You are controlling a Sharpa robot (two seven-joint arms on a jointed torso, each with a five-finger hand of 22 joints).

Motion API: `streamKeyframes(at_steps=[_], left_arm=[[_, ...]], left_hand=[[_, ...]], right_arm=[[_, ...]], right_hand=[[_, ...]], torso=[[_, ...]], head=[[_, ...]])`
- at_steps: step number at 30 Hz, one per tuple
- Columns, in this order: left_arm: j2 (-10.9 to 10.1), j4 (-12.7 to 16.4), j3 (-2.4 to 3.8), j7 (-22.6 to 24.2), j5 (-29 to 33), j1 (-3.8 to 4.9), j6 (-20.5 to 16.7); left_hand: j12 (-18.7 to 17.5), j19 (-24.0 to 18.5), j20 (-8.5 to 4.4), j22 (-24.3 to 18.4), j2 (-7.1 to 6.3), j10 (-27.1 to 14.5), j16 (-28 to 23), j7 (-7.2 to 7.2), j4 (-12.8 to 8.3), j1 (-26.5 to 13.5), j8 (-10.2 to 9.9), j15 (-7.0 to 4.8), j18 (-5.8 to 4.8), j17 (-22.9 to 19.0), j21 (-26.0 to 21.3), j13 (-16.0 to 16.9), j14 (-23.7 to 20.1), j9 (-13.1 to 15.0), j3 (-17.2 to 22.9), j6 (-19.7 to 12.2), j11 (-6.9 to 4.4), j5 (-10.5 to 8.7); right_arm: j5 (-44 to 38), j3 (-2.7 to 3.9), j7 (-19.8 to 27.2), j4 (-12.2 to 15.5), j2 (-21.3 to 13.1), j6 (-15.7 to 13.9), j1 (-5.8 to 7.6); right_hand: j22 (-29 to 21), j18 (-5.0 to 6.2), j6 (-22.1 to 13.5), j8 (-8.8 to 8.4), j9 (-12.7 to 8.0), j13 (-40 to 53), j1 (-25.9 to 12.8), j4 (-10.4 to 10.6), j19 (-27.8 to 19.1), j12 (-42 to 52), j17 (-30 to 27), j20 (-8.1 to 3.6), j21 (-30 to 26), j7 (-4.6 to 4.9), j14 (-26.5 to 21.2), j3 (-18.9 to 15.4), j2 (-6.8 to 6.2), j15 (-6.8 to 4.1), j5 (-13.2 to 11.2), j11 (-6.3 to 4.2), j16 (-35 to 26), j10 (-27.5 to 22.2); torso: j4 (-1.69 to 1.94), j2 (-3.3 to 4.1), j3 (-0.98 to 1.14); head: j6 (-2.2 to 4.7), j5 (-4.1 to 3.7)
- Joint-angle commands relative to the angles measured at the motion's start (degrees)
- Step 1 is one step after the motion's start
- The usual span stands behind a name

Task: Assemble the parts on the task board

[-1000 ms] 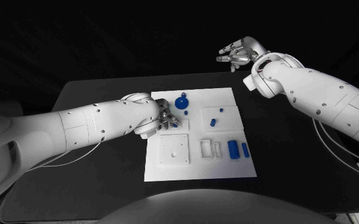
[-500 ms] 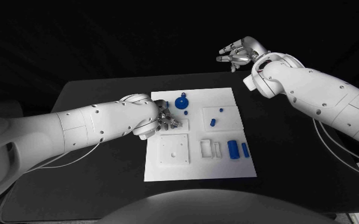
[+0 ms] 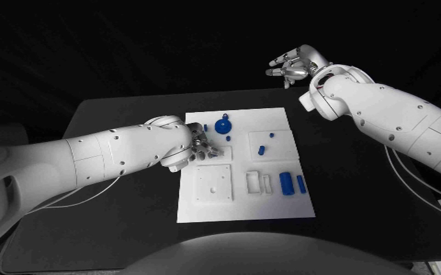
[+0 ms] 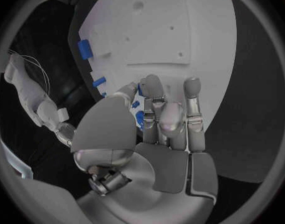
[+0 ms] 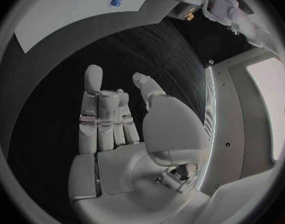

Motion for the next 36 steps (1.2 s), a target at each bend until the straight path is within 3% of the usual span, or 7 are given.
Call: streamKeyframes(at_steps=[1, 3, 7, 17, 22, 28, 36], left_arm=[[-0.26, 0.43, 0.02, 0.82, 0.16, -0.03, 0.24], [-0.51, 0.65, 0.04, 0.85, 0.23, -0.01, 0.21], [-1.27, 1.41, 0.09, 0.85, 0.31, 0.24, 0.26], [-3.46, 2.93, 0.37, 1.34, 3.65, 2.82, 0.85], [-3.79, 1.08, 1.79, 2.32, 6.16, 4.68, 0.9], [-1.94, -5.44, 2.83, 3.88, 8.35, 6.39, 1.93], [1.75, -13.07, 3.11, 4.48, 7.86, 6.97, 5.43]], left_hand=[[-0.04, 0.18, 0.28, 1.05, 0.13, 2.87, -0.18, 0.1, 1.82, -0.15, -0.16, 0.36, 0.7, -0.09, -0.14, 0.02, 0.03, 0.11, -4.1, 0.57, -0.25, -2.29], [-0.05, 0.22, 0.14, 1.06, -0.91, 2.88, -0.16, 0.16, 2.76, -2.76, -0.23, 0.31, 0.65, -0.04, -0.12, -0.02, 0.04, 0.05, -7.52, 0.64, -0.24, -8.53], [-0.01, 0.29, -0.37, 1.05, -0.8, 2.88, -0.13, 0.14, 2.95, -3.34, -0.33, 0.07, 0.28, 0.02, -0.07, -0.25, 0.06, -0.16, -13.33, 0.59, -0.35, -8.6], [-0.56, 0.07, -0.74, 0.93, 0.07, 2.87, -0.92, 0.45, 2.86, -2.05, -0.58, 0.07, -0.17, -1.11, -0.33, -0.8, -0.36, -0.87, -12.59, -0.36, -0.2, -8.57], [-2.0, -0.43, -1.01, 0.78, 1.14, 2.67, -2.46, 1.46, 2.66, -0.33, -0.82, 0.34, -0.56, -4.14, -1.02, -1.25, -1.69, -2.84, -11.76, -3.68, 0.38, -8.43], [-6.85, -0.55, -1.18, 0.62, 5.77, 2.49, -4.85, 3.75, -2.8, 2.25, -0.63, 0.96, -1.46, -11.64, -3.86, 0.0, -4.08, -19.51, -12.91, -10.27, 1.48, 0.84], [-7.77, -0.09, -1.08, 1.06, 8.07, 2.43, -3.86, 4.6, -5.95, 1.63, -0.59, 1.09, -1.39, -12.75, -4.85, 1.65, -4.55, -29.48, -14.62, -11.61, 1.75, 5.46]], right_arm=[[-0.11, 0.03, 0.26, 0.02, -0.03, 0.53, -0.02], [-0.11, 0.03, 0.27, -0.02, -0.02, 0.58, -0.02], [-0.1, 0.03, 0.28, -0.08, 0.03, 0.69, -0.04], [-0.07, 0.03, 0.36, -0.26, 0.1, 0.69, -0.15], [-0.04, 0.03, 0.39, -0.39, 0.2, 0.74, -0.19], [-0.02, 0.03, 0.46, -0.35, 0.27, 0.78, -0.22], [-0.01, 0.04, 0.43, 0.05, 0.09, 0.69, -0.21]], right_hand=[[-0.13, 0.41, 0.13, -0.19, -0.04, -0.15, -0.49, 0.57, 1.91, -0.4, -0.12, -0.05, -0.08, -0.08, -0.15, -0.18, 0.08, -0.32, 0.24, -0.14, -0.46, -0.37], [-0.13, 0.41, 0.13, -0.19, -0.04, -0.15, -0.49, 0.57, 1.91, -0.4, -0.12, -0.05, -0.08, -0.08, -0.15, -0.18, 0.08, -0.32, 0.24, -0.14, -0.46, -0.37], [-0.13, 0.41, 0.15, -0.18, -0.03, -0.02, -0.53, 0.65, 1.96, -0.26, 0.0, -0.05, -0.06, -0.09, -0.06, -0.2, 0.14, -0.33, 0.28, -0.16, -0.31, -0.22], [-0.13, 0.39, 0.11, -0.19, -0.04, -0.03, -0.57, 0.76, 1.97, -0.26, 0.02, -0.07, -0.01, -0.09, -0.03, -0.29, 0.07, -0.34, 0.54, -0.16, -0.28, -0.21], [-0.13, 0.39, 0.11, -0.19, -0.04, -0.03, -0.57, 0.76, 1.97, -0.26, 0.02, -0.07, -0.01, -0.09, -0.03, -0.29, 0.07, -0.34, 0.54, -0.16, -0.28, -0.21], [-0.15, 0.39, 0.01, -0.2, -0.04, -0.11, -0.54, 0.82, 1.95, -0.32, -0.01, -0.07, -0.02, -0.07, -0.05, -0.32, 0.08, -0.33, 0.59, -0.16, -0.31, -0.27], [-0.16, 0.39, -0.11, -0.2, -0.05, -0.09, -0.49, 0.81, 1.98, -0.3, 0.0, -0.07, 0.01, -0.04, -0.05, -0.3, 0.08, -0.33, 0.62, -0.15, -0.3, -0.25]], torso=[[0.03, 0.0, 0.02], [0.02, -0.02, 0.0], [-0.01, -0.01, -0.02], [0.04, 0.01, -0.06], [-0.06, 0.09, -0.05], [-0.17, 0.28, -0.11], [-0.74, 1.15, -0.34]], head=[[0.0, -0.08], [0.0, -0.07], [0.0, -0.1], [0.0, 0.11], [0.0, 0.26], [0.01, 0.3], [1.17, 0.71]])
